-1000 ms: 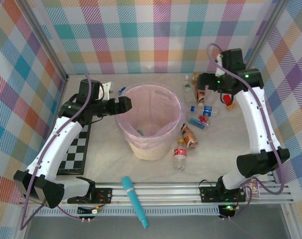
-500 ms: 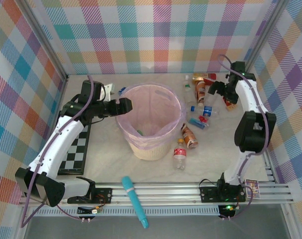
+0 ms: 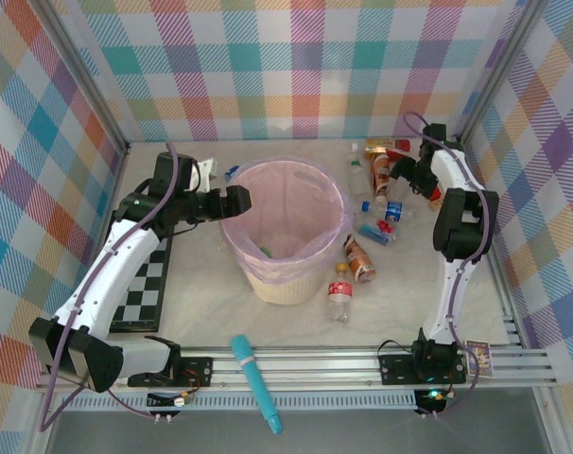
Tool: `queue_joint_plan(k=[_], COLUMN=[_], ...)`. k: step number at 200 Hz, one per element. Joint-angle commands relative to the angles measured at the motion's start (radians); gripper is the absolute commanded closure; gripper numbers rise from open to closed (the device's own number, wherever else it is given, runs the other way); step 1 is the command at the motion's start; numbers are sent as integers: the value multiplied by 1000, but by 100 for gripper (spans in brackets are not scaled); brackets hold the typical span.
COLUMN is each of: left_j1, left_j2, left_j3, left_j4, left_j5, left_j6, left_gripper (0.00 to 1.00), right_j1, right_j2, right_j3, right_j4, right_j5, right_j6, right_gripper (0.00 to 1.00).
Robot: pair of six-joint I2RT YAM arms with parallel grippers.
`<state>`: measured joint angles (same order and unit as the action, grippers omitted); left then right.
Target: Put the plastic bottles in the bin
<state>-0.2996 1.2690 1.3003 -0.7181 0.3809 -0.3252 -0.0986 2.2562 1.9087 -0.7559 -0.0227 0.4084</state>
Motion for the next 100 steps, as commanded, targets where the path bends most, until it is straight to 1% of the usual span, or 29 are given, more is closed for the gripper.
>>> queue_joint_plan(k=[1,34,58,100], left_j1=[-7,-7,-7,-7], left_j2=[5,8,4,-6], left_j3=[-14,-12,-9,-12], left_j4=[17,18,17,17], left_j5=[-3,-2,-4,-5], left_j6=[-7,-4,-5,-3], left_gripper=[8,8,8,8], right_j1=[2,1,0,-4], right_j2=[41,53,5,-100], right_j3=[32,32,5,30], right_j4=[19,28,50,20], right_j5=[-28,-29,-19,0], right_j6=[37,44,41,3], right_gripper=[16,24,34,41])
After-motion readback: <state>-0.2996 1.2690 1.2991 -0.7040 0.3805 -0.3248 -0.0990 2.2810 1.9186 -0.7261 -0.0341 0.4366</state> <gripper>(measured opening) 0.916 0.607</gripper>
